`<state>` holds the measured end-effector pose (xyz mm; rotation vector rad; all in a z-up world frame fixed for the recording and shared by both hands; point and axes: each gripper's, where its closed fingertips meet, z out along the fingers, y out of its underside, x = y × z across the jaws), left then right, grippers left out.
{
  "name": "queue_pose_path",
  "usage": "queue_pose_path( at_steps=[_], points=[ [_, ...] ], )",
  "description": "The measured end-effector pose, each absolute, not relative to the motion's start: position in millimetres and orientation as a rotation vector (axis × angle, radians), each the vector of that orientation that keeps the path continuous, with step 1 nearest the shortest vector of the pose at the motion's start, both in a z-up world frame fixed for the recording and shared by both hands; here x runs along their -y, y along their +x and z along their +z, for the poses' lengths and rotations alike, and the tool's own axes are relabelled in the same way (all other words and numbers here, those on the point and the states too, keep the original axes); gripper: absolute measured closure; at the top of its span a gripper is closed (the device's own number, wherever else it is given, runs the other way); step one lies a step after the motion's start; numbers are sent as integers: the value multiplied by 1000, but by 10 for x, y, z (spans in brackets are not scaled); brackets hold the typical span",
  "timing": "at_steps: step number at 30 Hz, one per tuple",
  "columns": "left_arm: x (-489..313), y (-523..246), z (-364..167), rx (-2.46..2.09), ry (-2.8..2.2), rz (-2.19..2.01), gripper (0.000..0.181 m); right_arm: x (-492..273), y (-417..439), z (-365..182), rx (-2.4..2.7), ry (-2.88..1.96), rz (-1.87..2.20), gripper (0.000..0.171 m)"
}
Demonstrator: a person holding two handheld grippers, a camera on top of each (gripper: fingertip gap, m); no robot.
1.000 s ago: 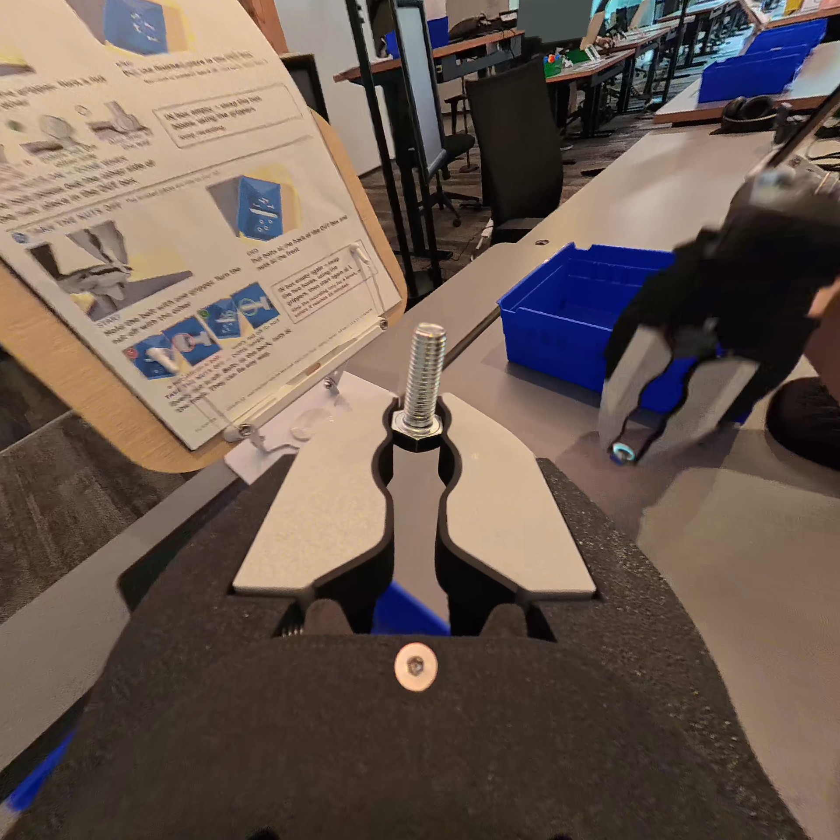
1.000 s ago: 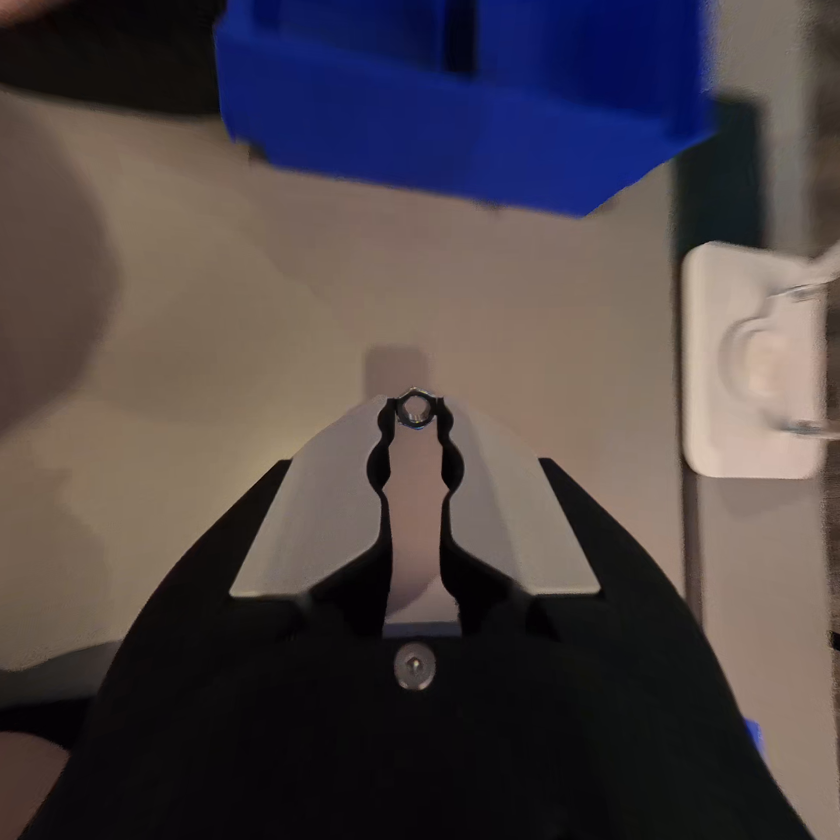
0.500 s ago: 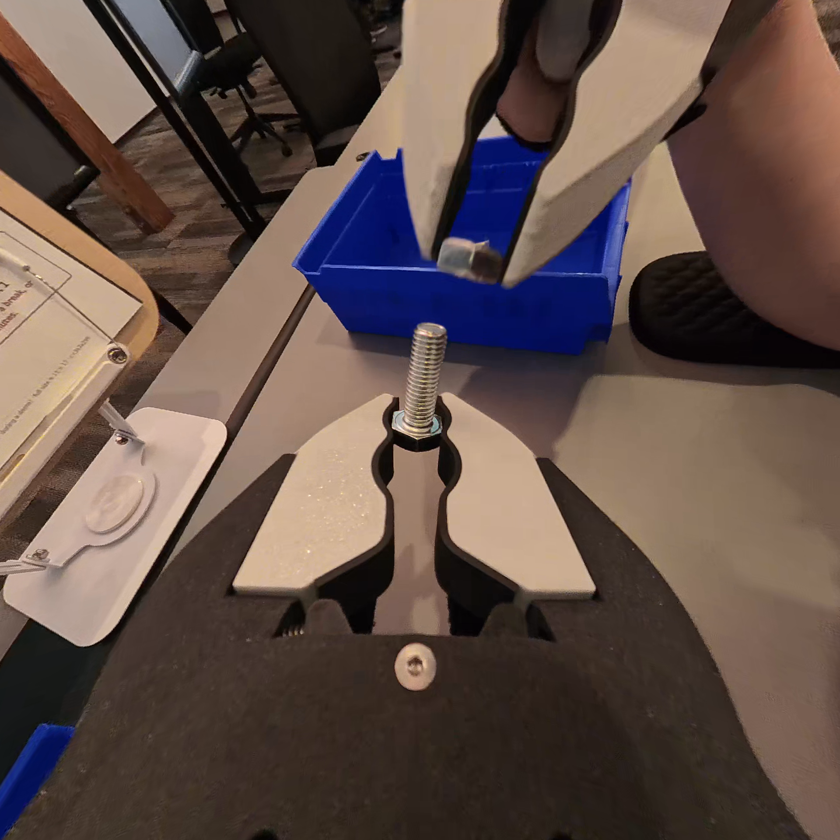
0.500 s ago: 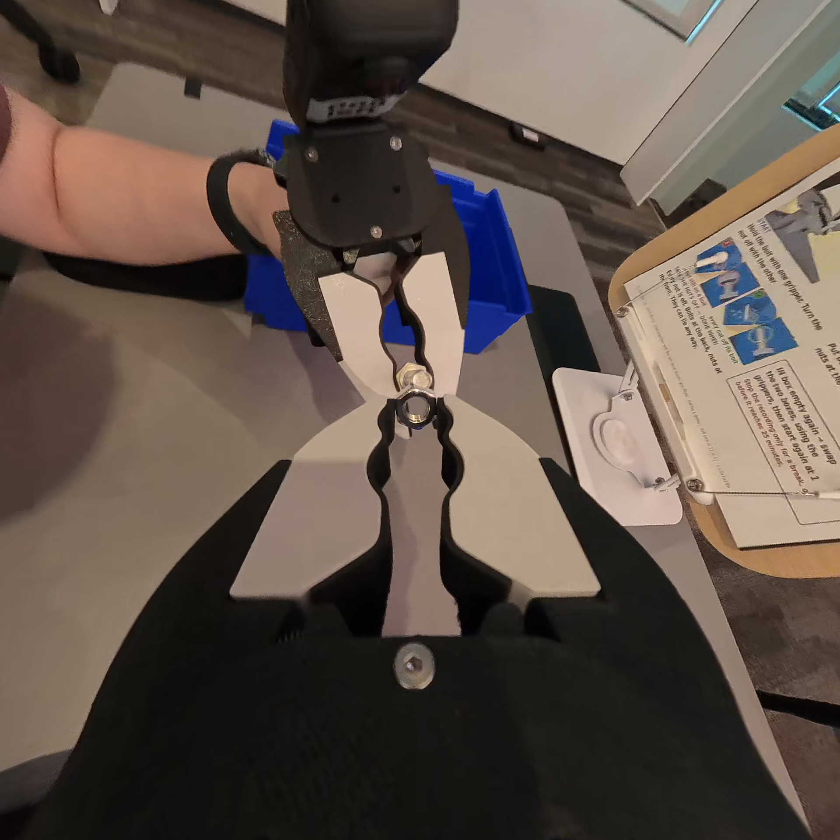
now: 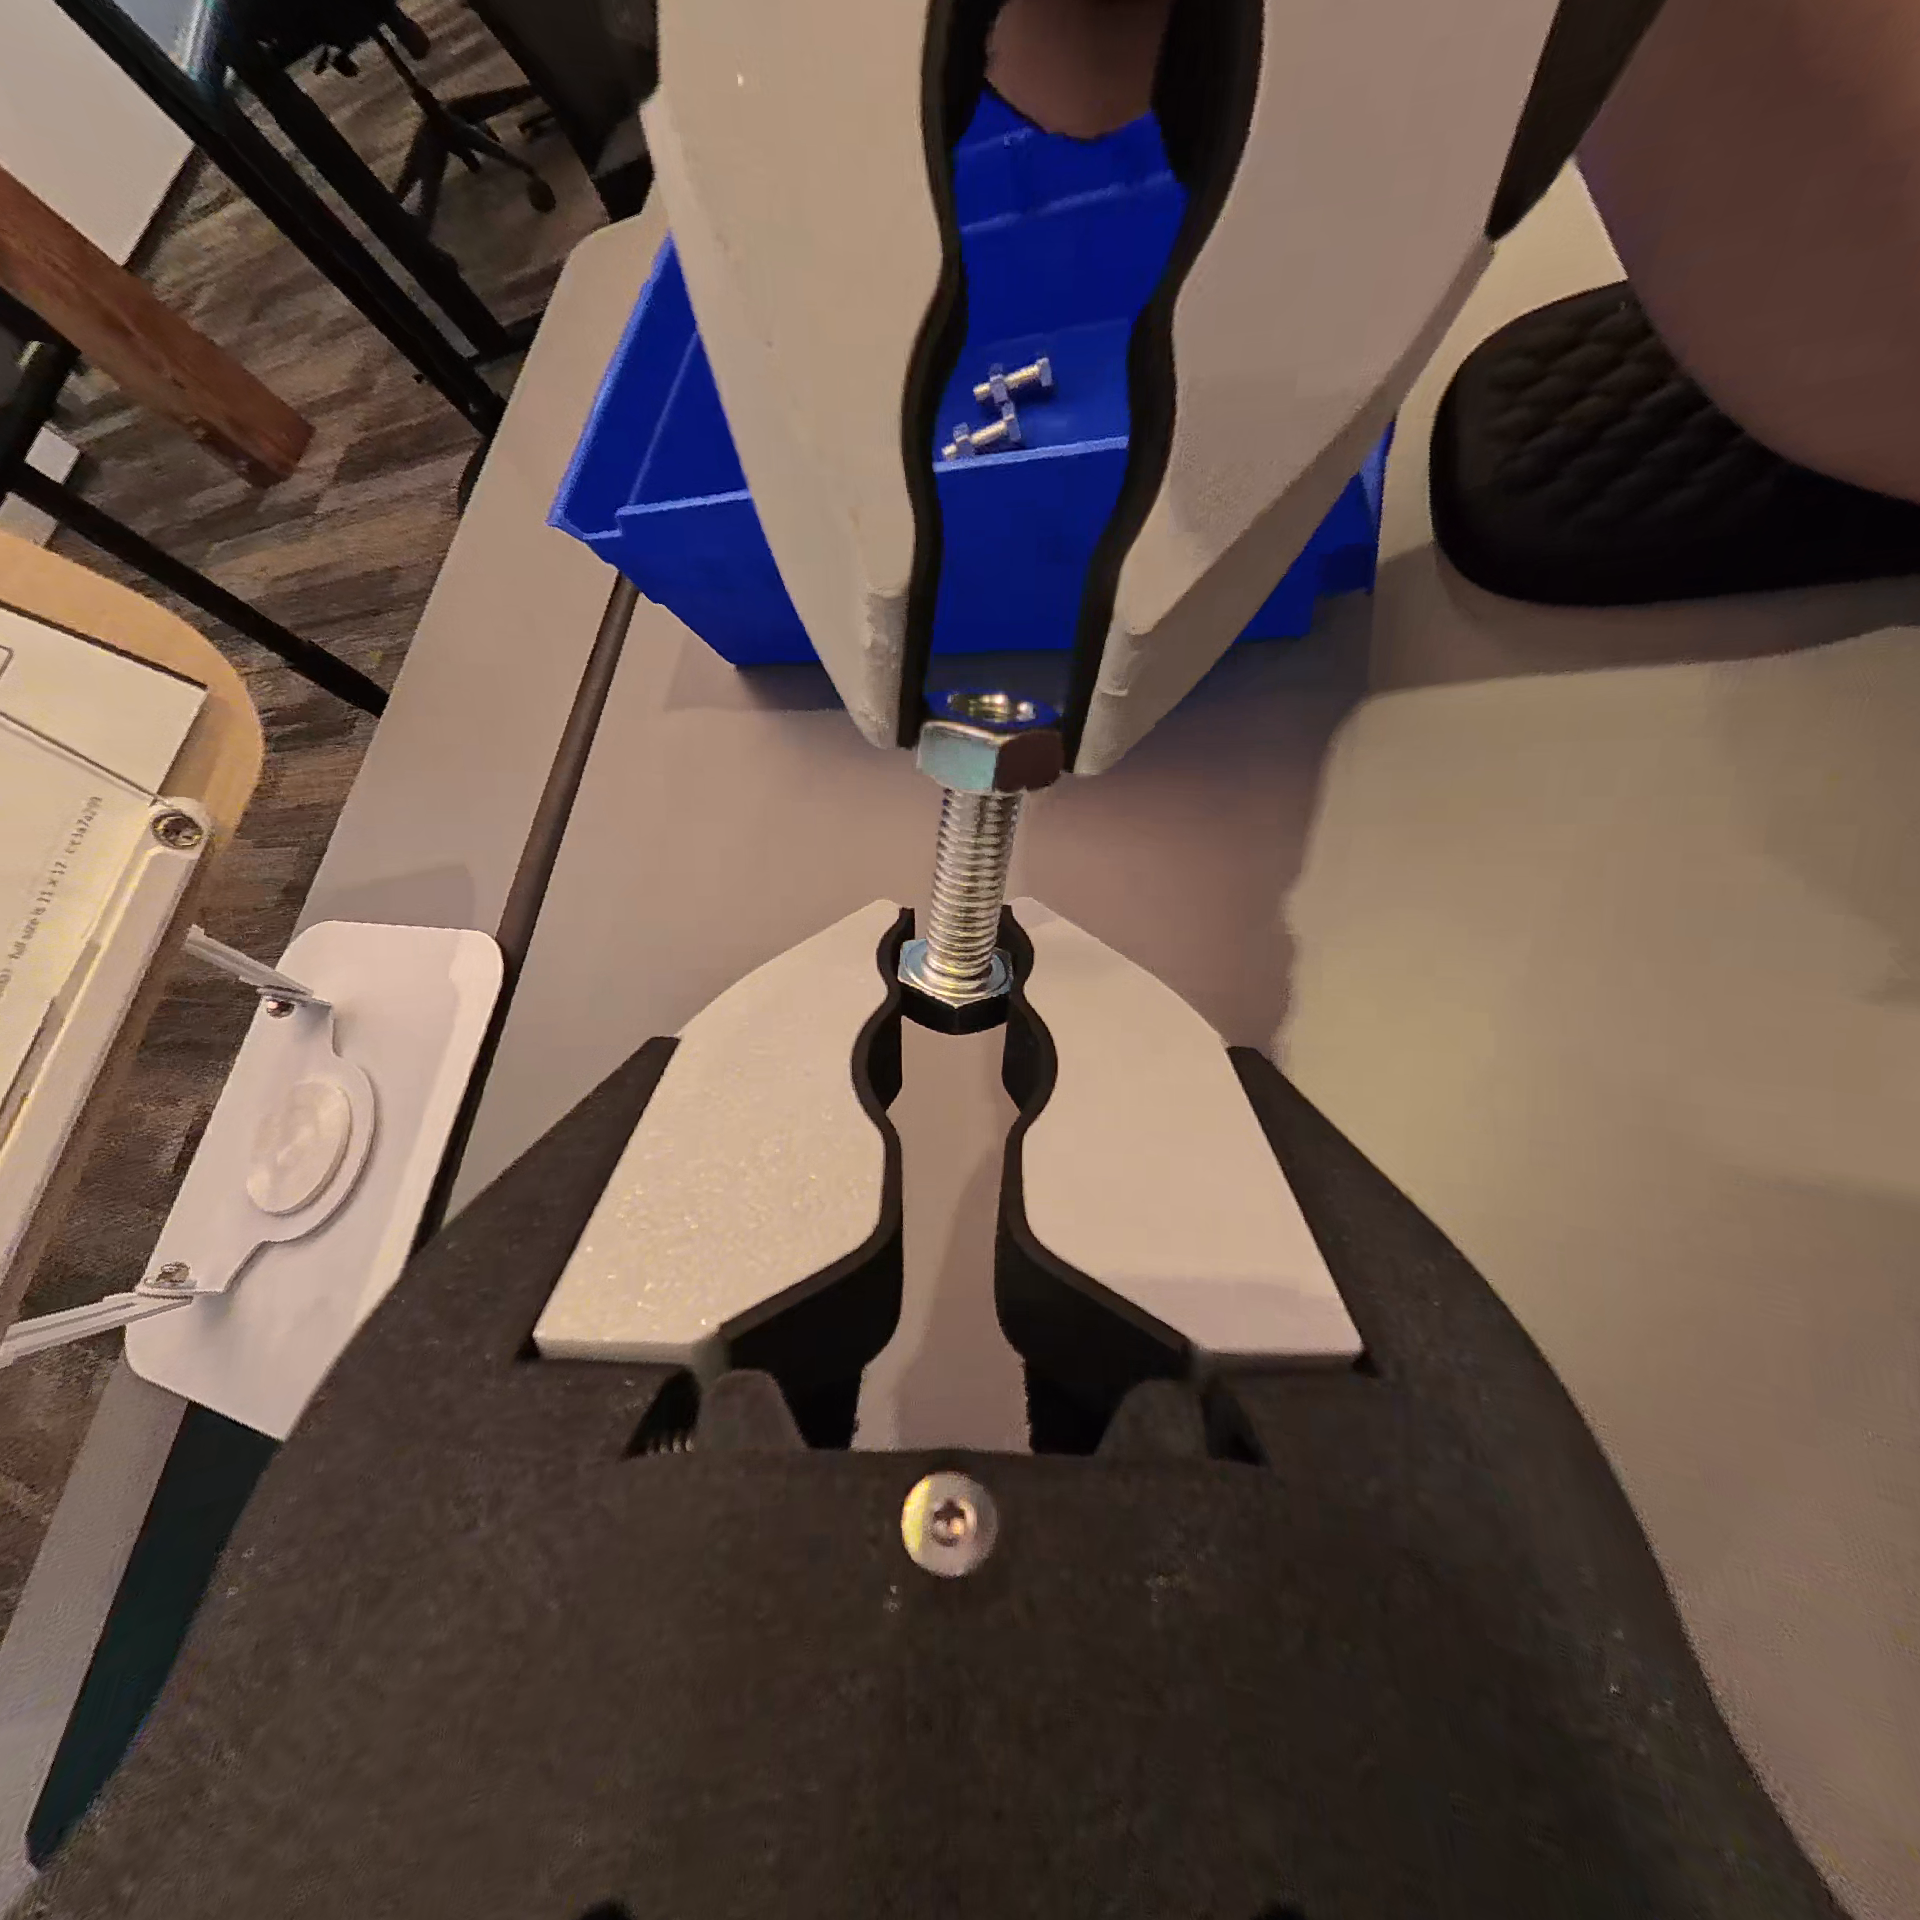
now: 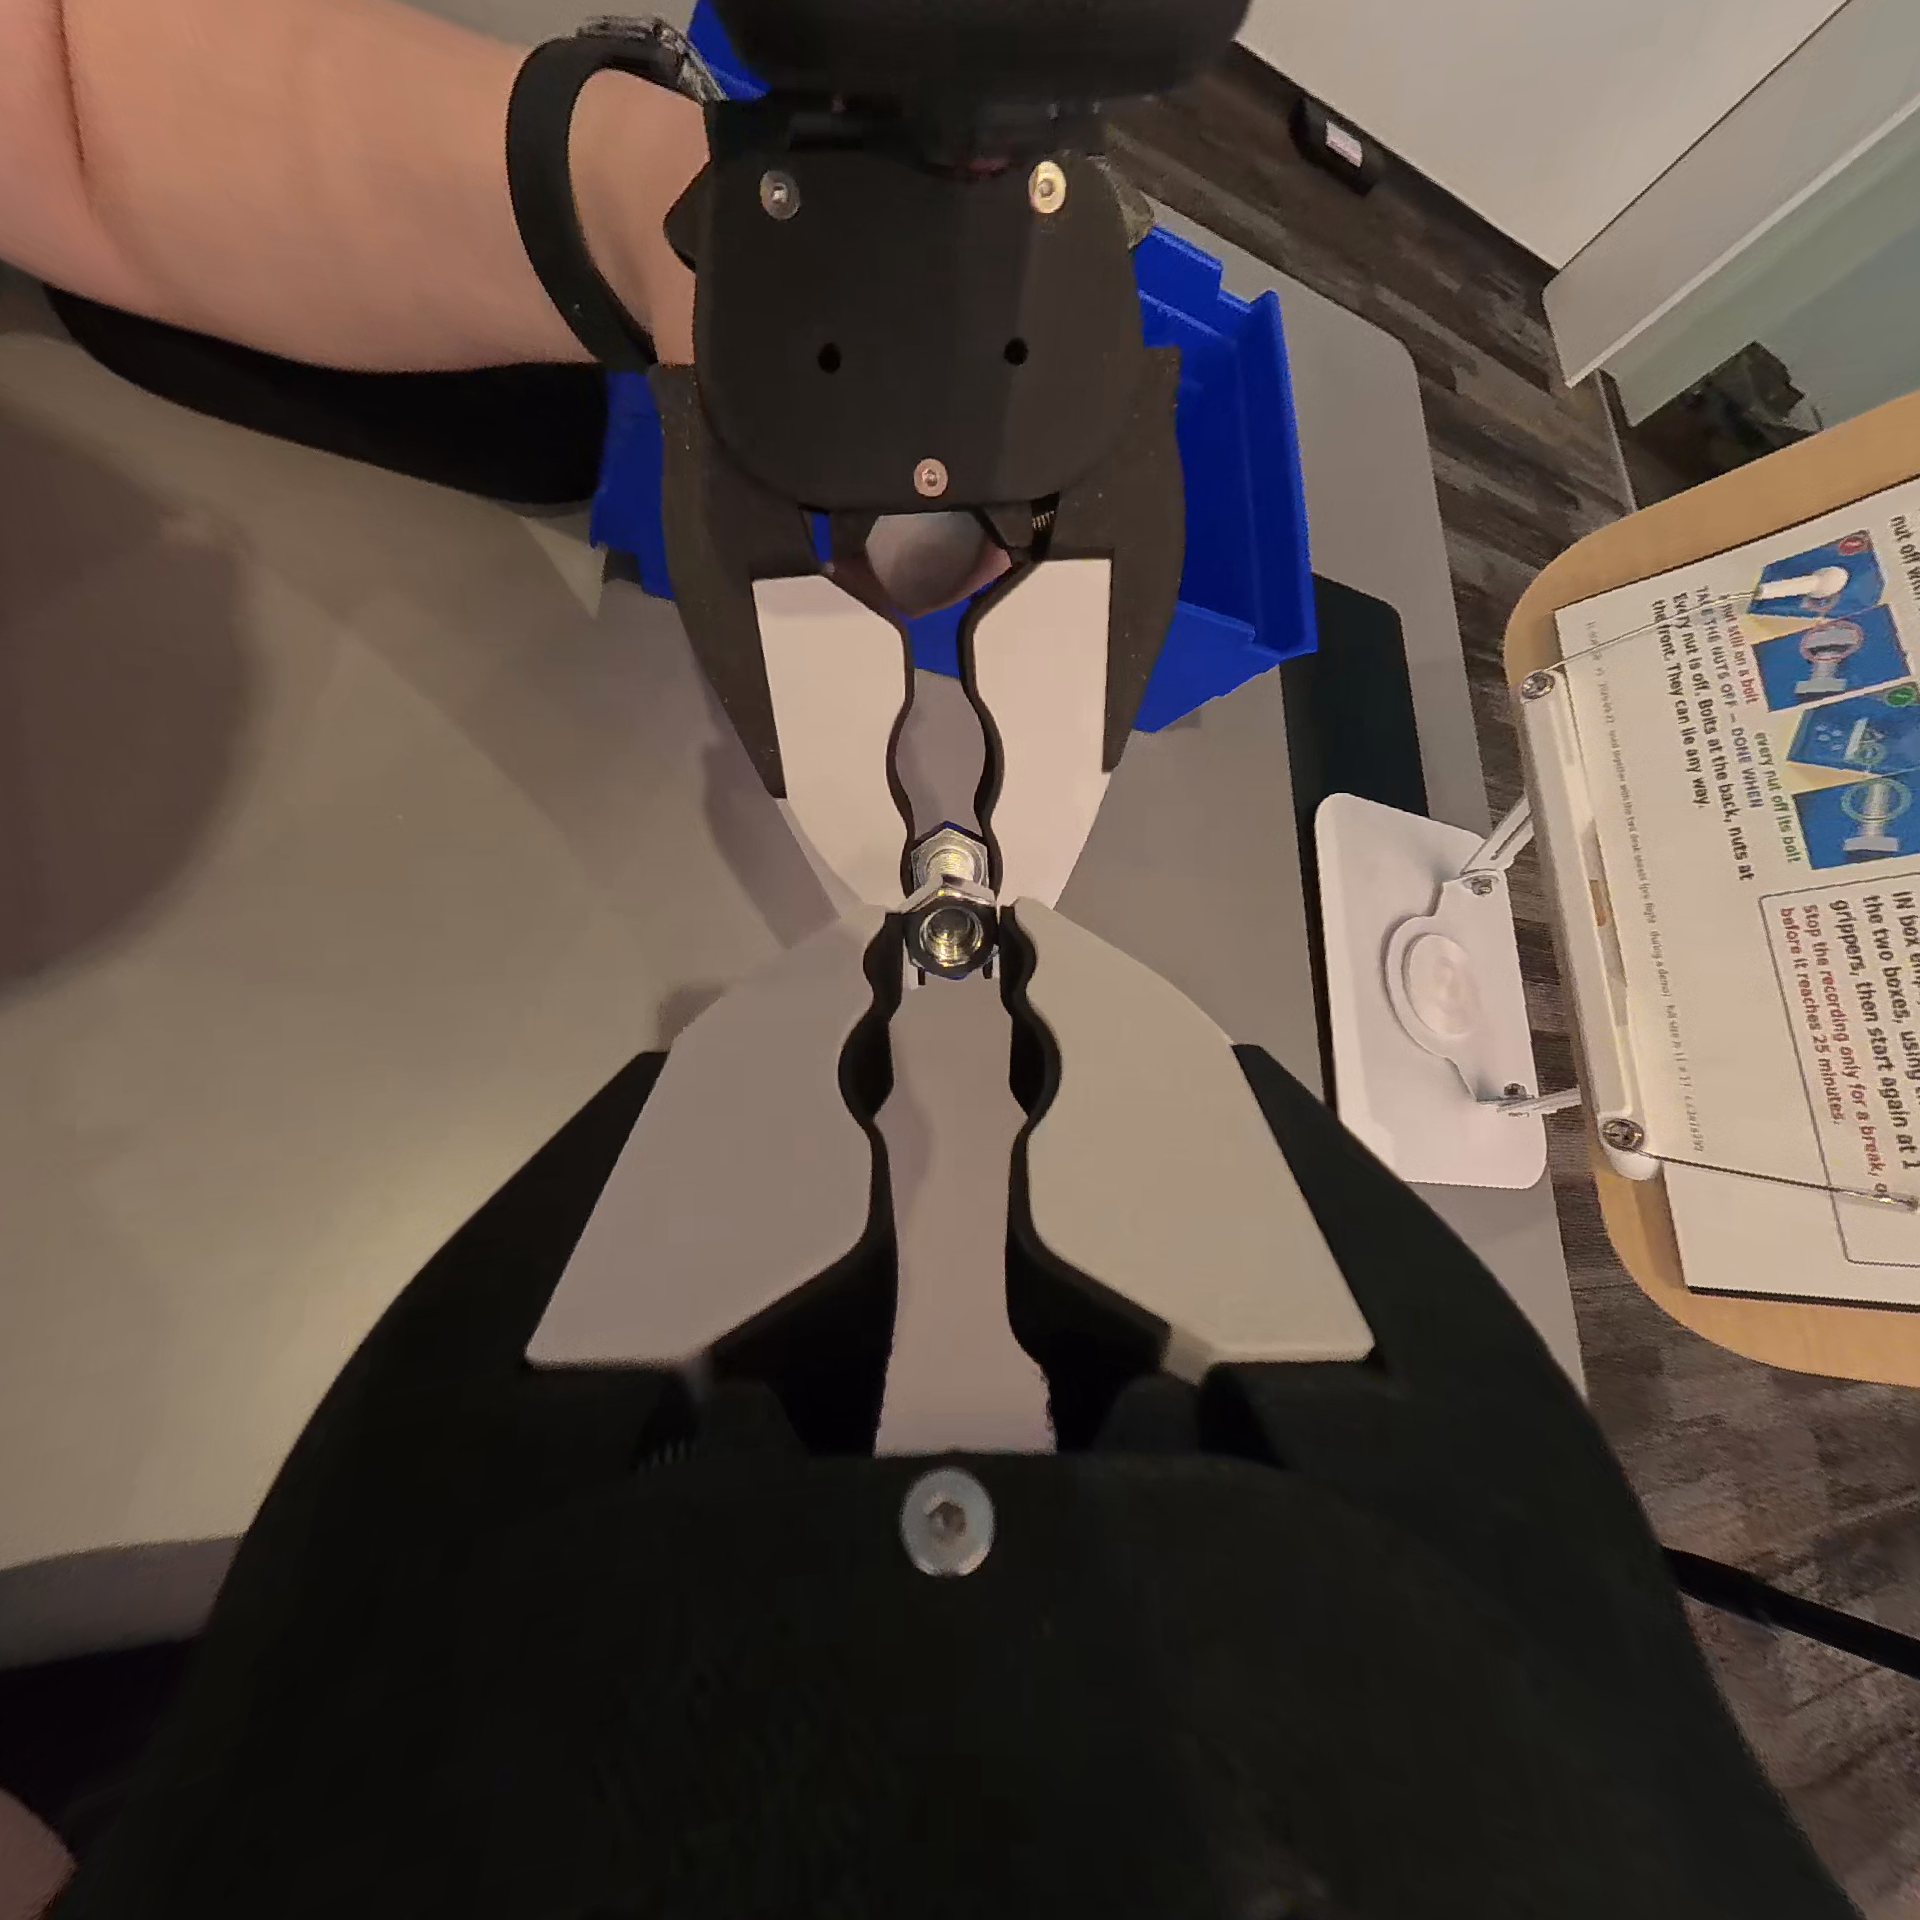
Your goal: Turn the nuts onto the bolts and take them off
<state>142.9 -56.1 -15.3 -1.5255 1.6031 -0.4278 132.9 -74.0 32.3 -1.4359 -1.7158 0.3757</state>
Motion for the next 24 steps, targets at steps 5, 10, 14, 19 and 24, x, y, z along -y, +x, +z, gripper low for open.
queue_pose_path(
  at_steps=[5,10,14,19,24],
  points=[
    [531,1423,-159,-1600,-1522,-372,167,698,1331,328,1655,-1532,419,153],
    [336,1328,-78,-1479,-1588,-264,167,517,1269,395,1351,-1830,593,153],
    [255,1258,-46,-1425,-1628,-222,167,454,1220,434,1170,-1931,731,153],
    [273,1261,99,-1365,-1604,-331,167,481,1174,661,1205,-1738,729,136],
    [407,1302,486,-1234,-1495,-624,167,649,1090,1175,1190,-1299,793,106]
  ],
)
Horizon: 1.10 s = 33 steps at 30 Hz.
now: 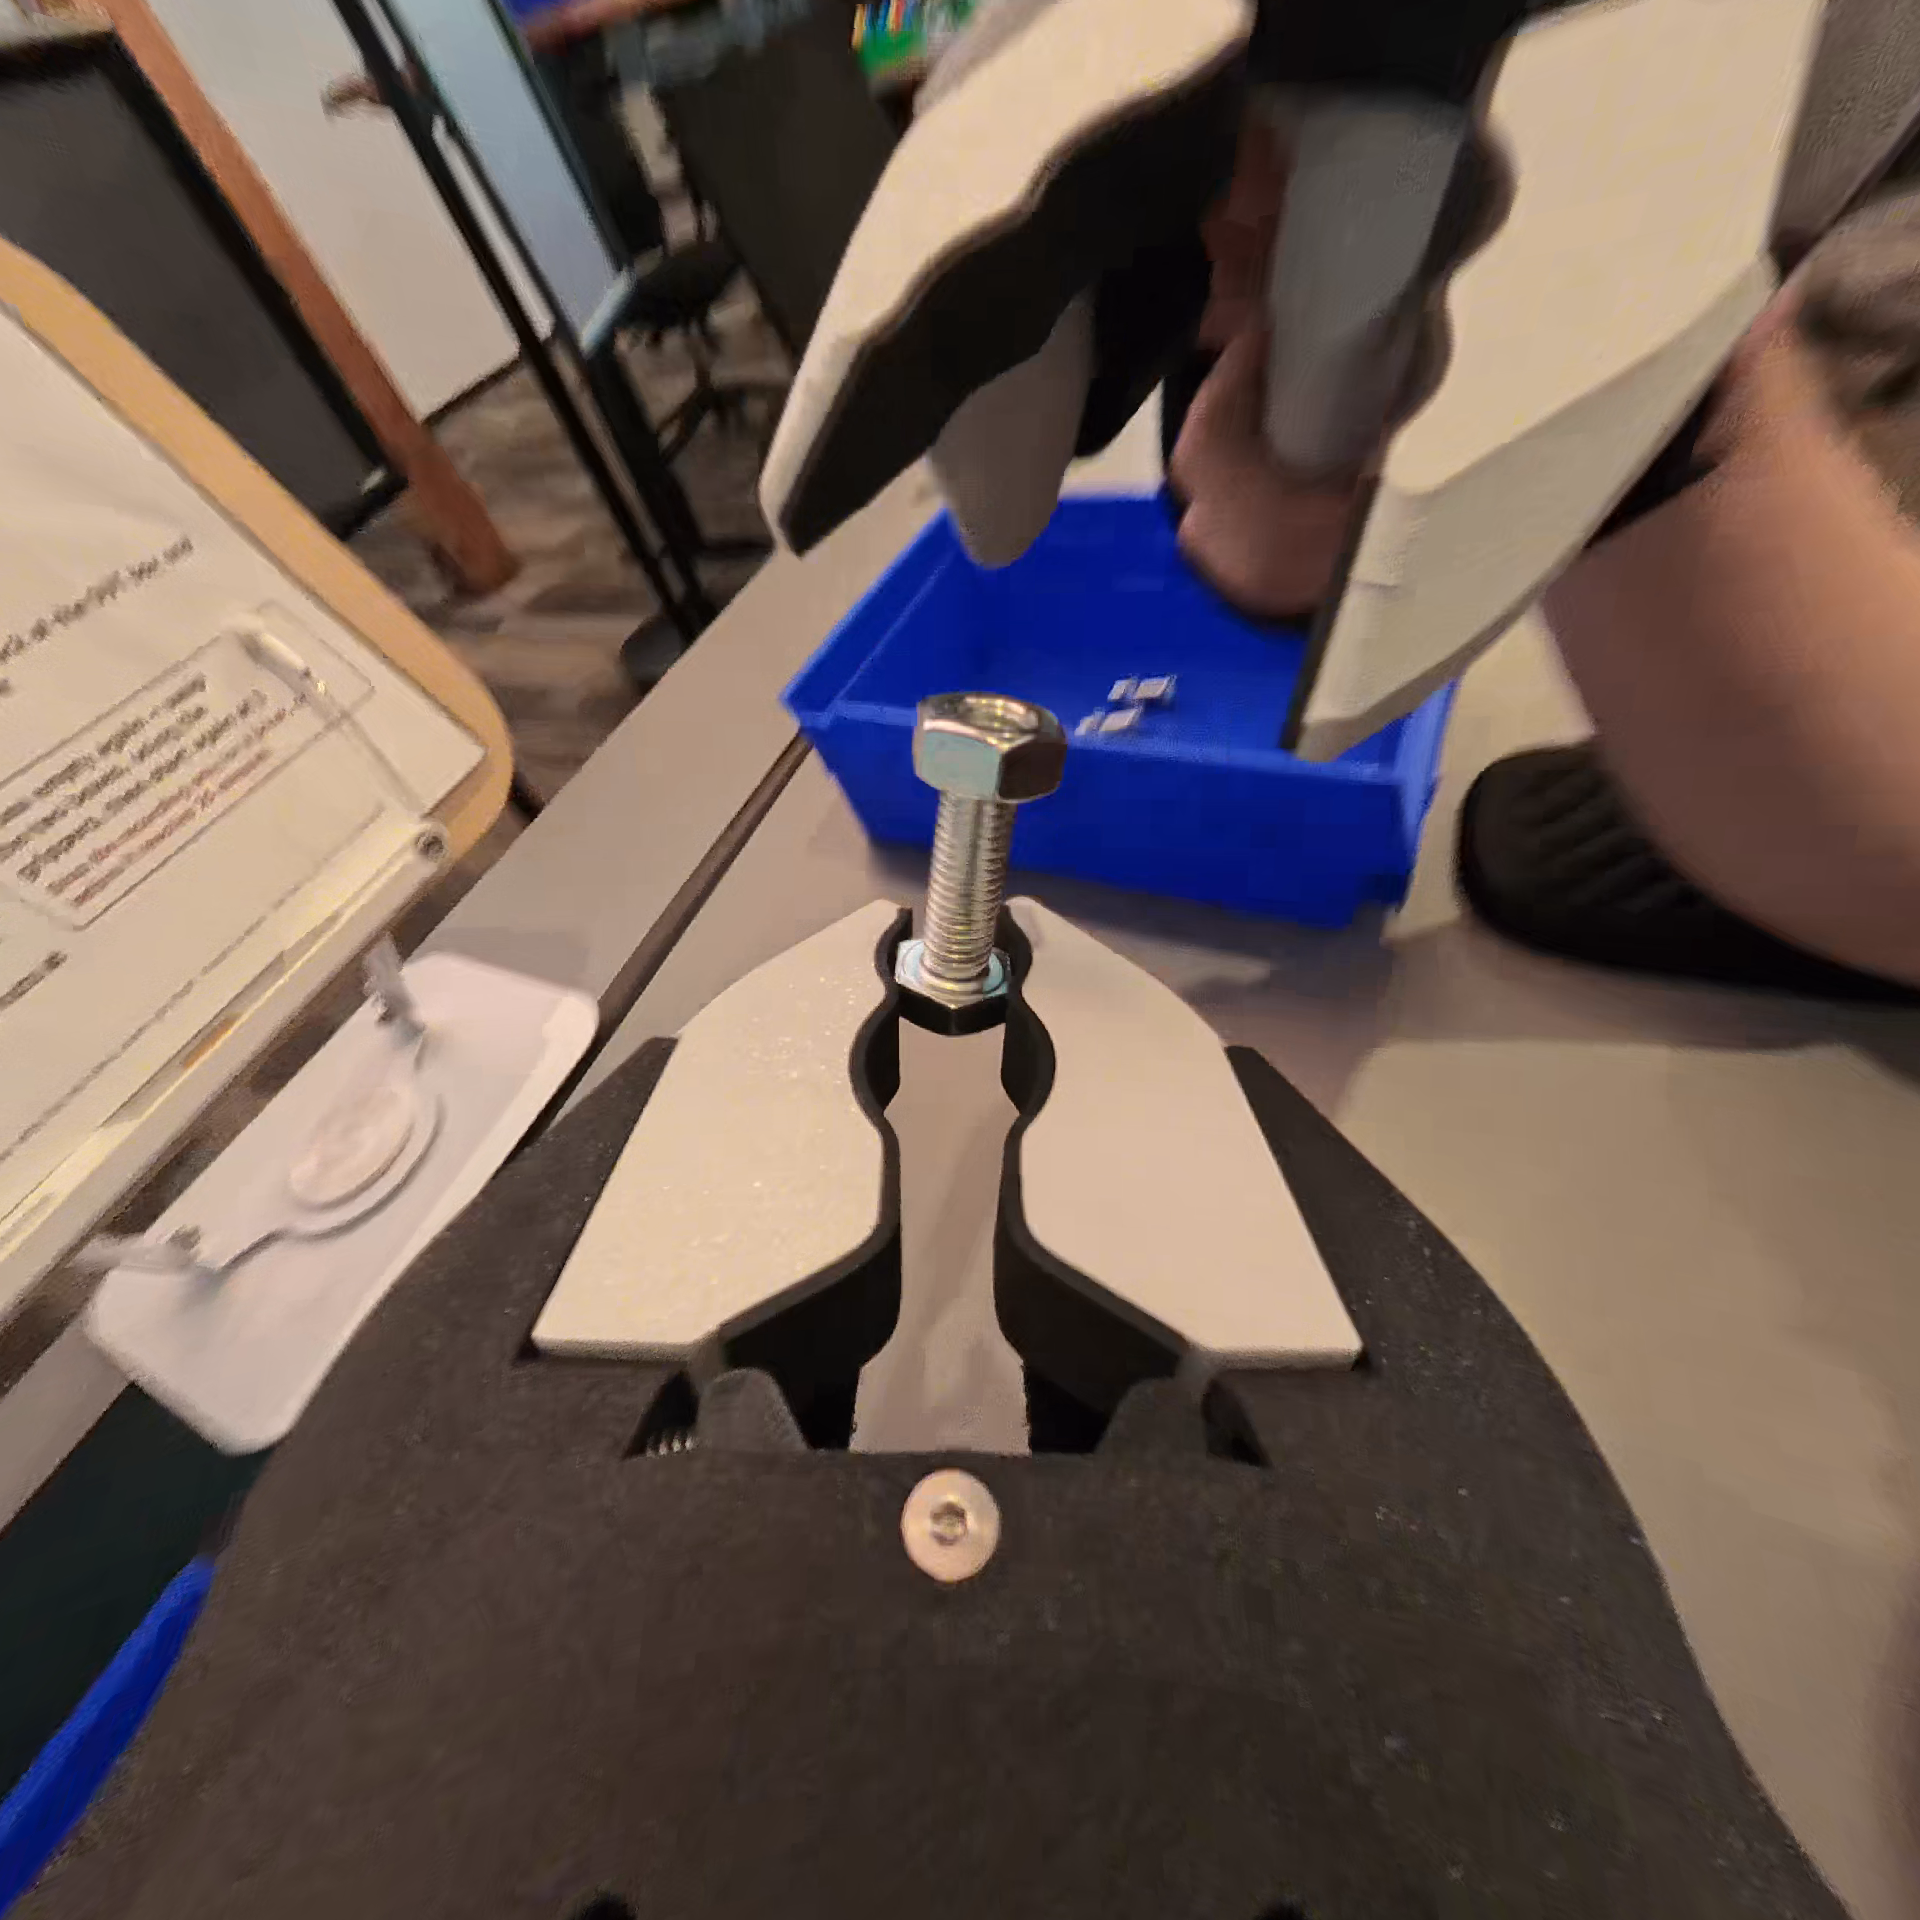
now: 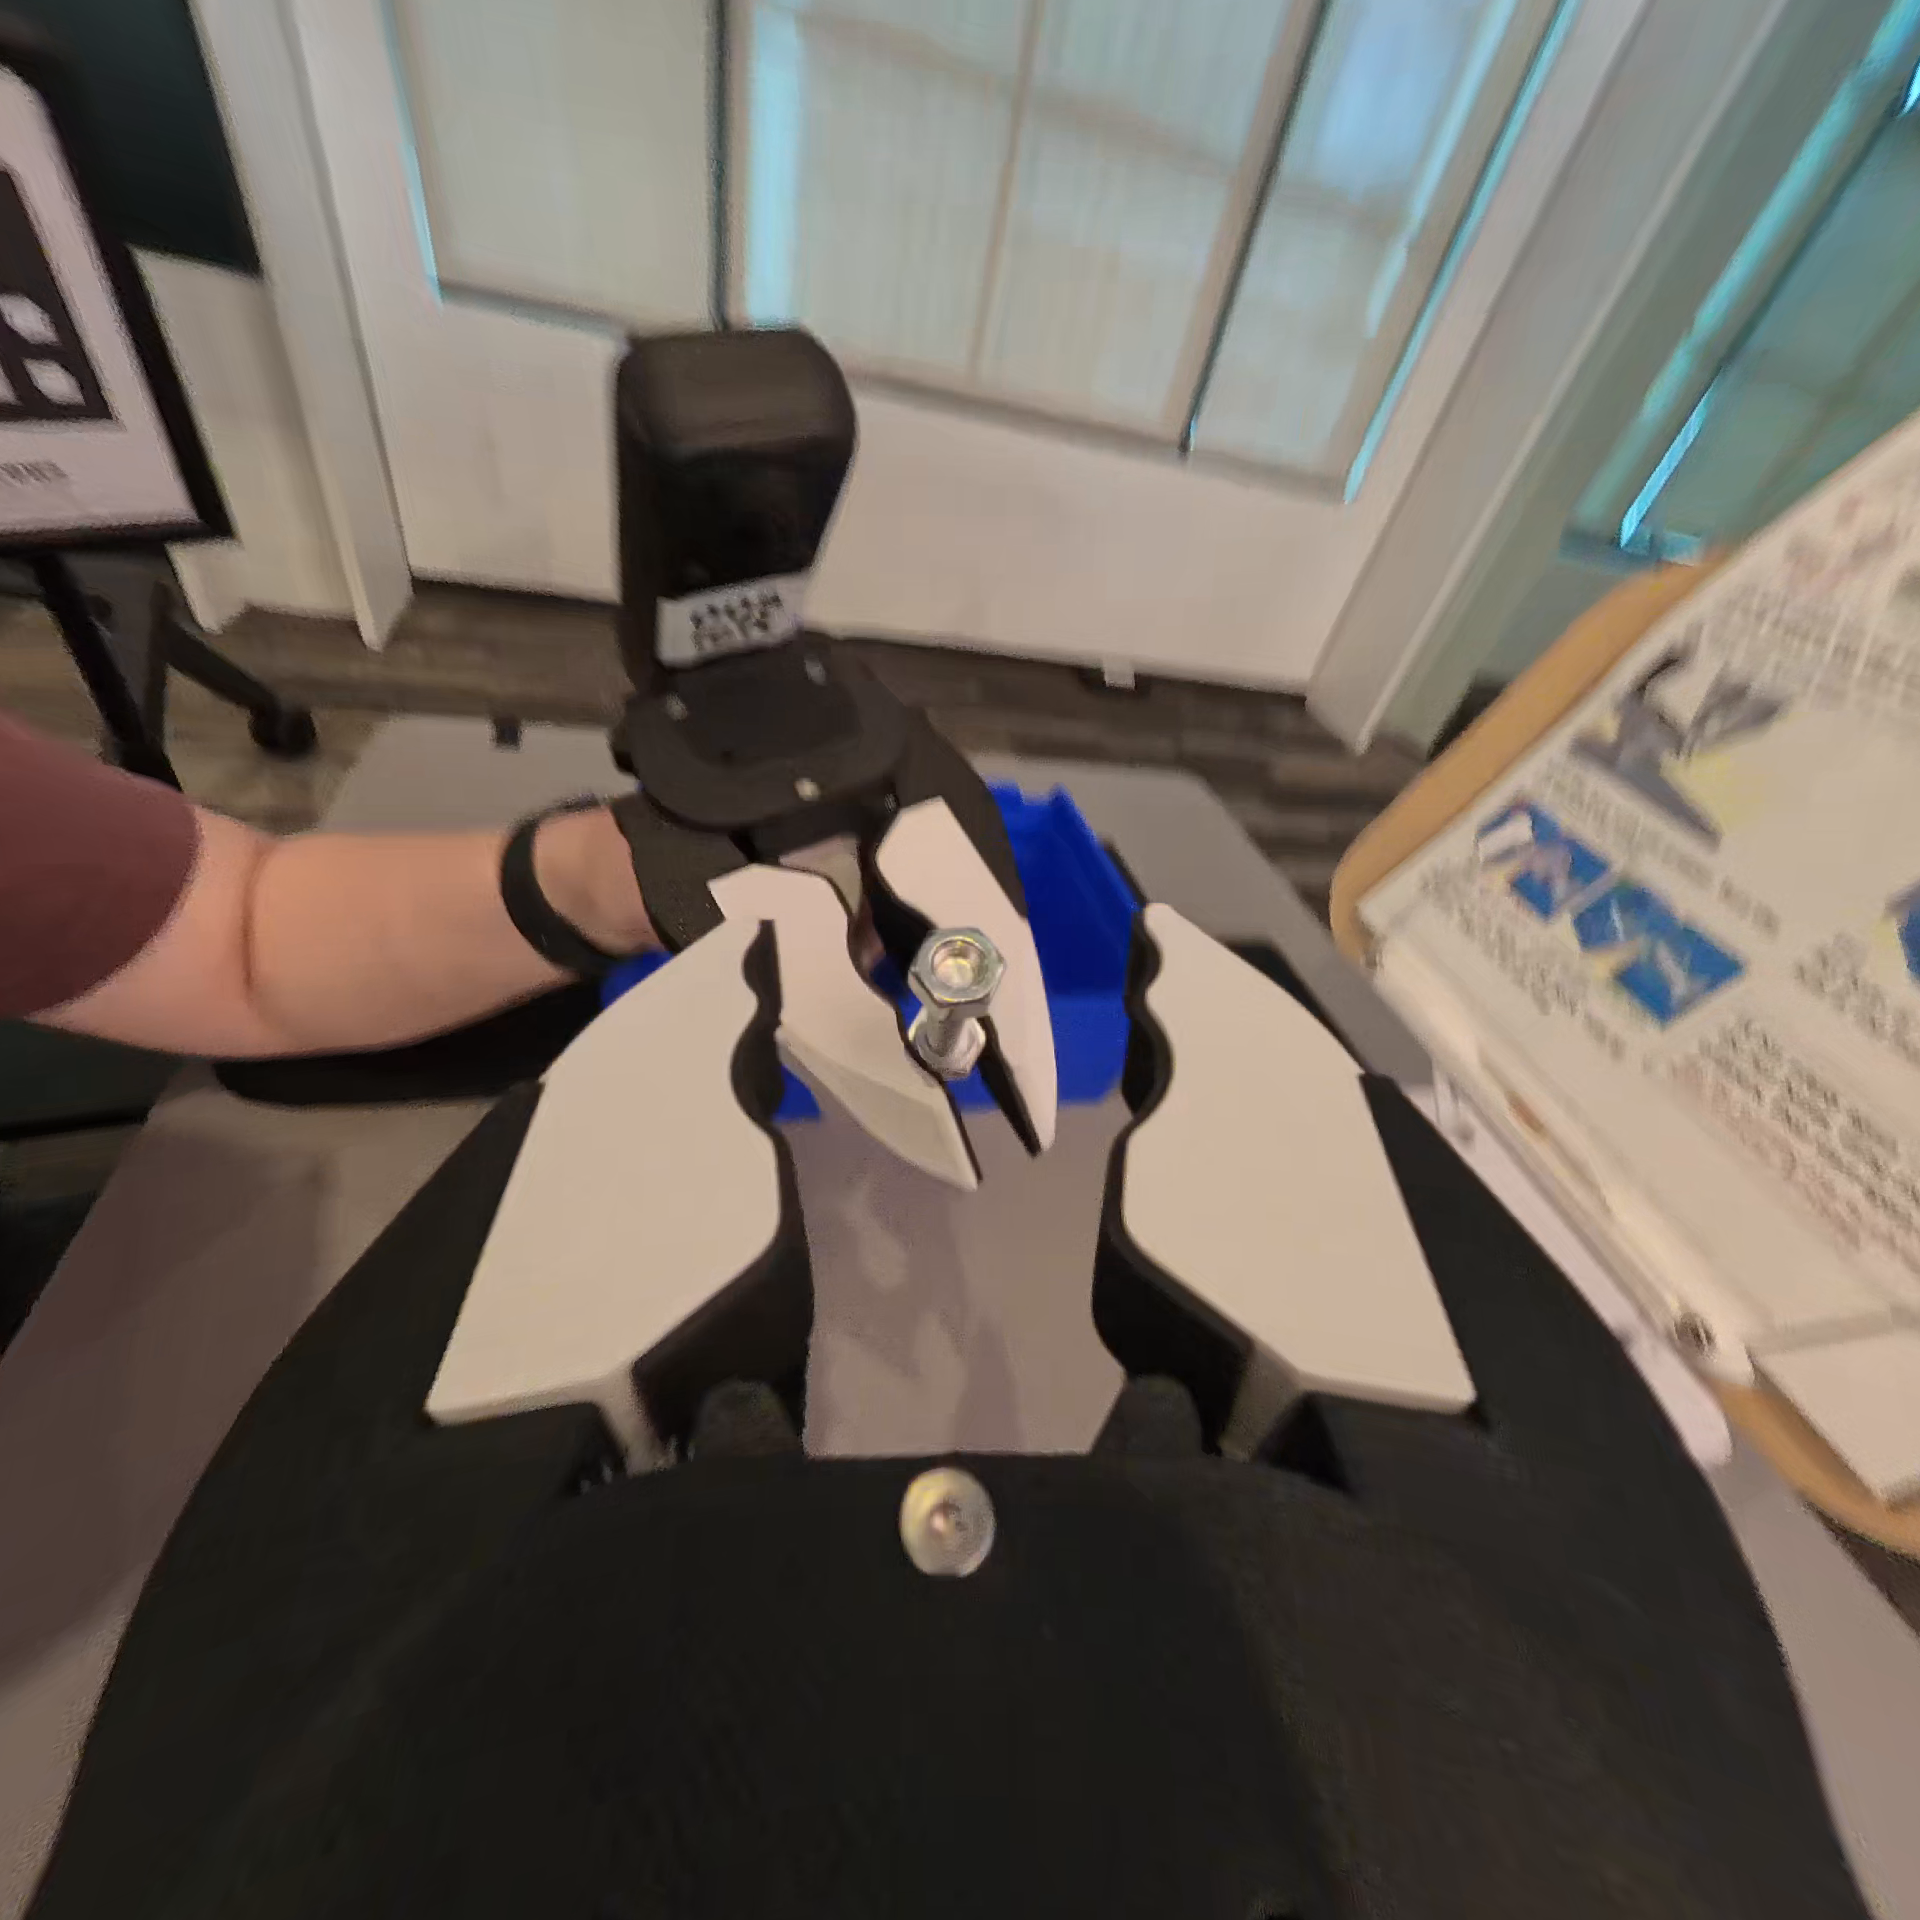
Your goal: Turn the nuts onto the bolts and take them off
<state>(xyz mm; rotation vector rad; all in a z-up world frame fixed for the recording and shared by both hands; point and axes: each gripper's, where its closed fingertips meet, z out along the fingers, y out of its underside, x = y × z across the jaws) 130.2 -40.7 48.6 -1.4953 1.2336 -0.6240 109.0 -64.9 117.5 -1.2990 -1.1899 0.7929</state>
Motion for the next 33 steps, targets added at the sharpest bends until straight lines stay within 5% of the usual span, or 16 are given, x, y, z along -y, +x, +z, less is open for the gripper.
queue_pose_path(
  at_steps=[6,33],
  points=[
    [691,1383,879,-1132,-1318,-986,167,954,862,1407,1138,-1025,985,95],
    [591,1291,937,-1058,-1345,-971,167,945,710,1227,1221,-1072,815,83]
  ],
)
